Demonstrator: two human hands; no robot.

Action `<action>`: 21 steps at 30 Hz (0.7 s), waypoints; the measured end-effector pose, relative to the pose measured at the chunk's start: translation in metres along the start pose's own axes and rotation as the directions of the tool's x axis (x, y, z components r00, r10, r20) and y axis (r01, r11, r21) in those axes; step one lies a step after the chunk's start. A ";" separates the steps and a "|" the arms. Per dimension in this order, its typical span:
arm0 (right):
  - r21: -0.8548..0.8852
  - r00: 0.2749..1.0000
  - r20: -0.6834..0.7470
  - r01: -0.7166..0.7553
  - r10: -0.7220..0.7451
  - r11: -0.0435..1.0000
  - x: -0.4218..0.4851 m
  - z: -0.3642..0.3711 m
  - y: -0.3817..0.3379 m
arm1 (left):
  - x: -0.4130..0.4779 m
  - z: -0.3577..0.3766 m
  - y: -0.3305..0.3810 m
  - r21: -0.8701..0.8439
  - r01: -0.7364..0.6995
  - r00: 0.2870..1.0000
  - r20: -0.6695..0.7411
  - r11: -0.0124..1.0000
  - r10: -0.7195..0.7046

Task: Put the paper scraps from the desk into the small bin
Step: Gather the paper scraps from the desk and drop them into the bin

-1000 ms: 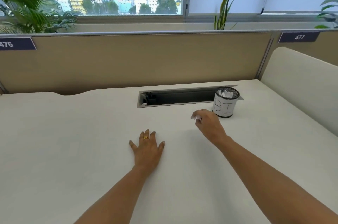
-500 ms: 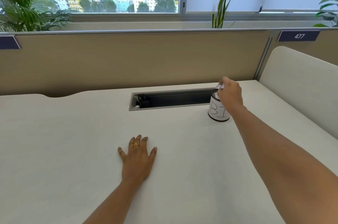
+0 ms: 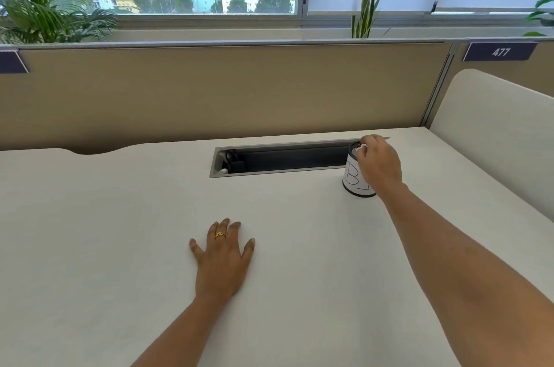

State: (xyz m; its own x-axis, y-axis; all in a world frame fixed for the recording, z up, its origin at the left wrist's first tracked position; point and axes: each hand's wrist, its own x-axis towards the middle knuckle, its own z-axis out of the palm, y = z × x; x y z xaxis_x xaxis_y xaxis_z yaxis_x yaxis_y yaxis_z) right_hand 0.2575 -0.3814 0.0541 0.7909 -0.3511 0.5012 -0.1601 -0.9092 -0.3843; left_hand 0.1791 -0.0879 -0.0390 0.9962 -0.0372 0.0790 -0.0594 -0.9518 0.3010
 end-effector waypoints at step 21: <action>-0.169 0.988 0.138 0.094 -0.071 0.981 -0.009 -0.002 0.000 | 0.001 0.002 0.000 0.010 0.000 1.000 -0.003 1.000 0.000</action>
State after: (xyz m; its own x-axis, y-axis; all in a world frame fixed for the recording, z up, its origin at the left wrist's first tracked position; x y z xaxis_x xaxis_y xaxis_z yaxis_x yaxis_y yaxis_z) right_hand 0.2489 -0.3788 0.0512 0.8742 -0.2515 0.4153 -0.1824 -0.9629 -0.1990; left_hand 0.1801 -0.0883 -0.0406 0.9960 -0.0369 0.0816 -0.0592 -0.9547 0.2915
